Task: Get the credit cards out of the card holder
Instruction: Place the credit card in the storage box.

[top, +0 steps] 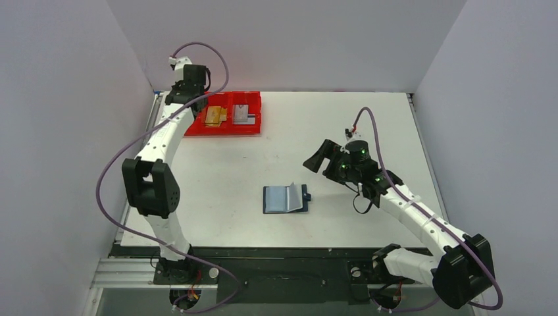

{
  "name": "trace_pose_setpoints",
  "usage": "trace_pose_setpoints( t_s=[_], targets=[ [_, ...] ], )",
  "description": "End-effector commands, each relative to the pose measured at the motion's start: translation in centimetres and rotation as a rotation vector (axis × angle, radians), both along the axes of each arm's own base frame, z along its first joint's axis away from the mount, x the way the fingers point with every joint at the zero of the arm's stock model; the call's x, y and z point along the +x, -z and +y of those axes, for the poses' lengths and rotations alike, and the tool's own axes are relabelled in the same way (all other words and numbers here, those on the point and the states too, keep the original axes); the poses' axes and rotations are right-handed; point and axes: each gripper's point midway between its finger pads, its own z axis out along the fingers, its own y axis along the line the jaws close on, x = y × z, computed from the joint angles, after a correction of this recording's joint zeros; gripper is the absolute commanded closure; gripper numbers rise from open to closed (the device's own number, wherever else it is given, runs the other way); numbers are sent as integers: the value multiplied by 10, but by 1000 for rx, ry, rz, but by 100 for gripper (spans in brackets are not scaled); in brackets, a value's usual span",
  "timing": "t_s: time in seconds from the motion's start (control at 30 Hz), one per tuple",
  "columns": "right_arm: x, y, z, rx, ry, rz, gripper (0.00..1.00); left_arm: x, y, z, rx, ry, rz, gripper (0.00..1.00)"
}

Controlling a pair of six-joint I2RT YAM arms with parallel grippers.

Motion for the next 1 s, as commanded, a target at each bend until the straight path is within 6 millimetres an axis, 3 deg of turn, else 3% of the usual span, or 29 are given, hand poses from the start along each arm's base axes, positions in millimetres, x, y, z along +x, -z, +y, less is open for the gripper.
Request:
trace_pose_setpoints(
  t_s=[0.0, 0.27, 0.3, 0.33, 0.37, 0.47, 0.5, 0.63, 0.97],
  targets=[
    [8, -30, -5, -12, 16, -85, 15, 24, -14, 42, 223, -82, 28, 100],
    [5, -29, -6, -20, 21, -64, 15, 68, 28, 62, 342, -72, 128, 100],
    [5, -28, -6, -26, 21, -59, 15, 71, 44, 64, 362, -72, 172, 100],
    [5, -29, -7, -29, 22, -60, 15, 75, 40, 65, 376, -67, 169, 100],
    [6, -30, -8, -34, 24, -62, 15, 78, 54, 66, 383, -56, 202, 100],
    [7, -29, -8, -44, 23, -57, 15, 87, 63, 72, 380, -42, 219, 100],
    [7, -30, -8, -46, 23, -58, 15, 89, 75, 75, 375, -34, 242, 100],
    [10, -27, -7, -58, 16, -44, 15, 96, 93, 87, 341, -30, 263, 100],
    [12, -23, 0, -61, -2, -26, 15, 103, 117, 102, 292, -26, 270, 100]
  ],
)
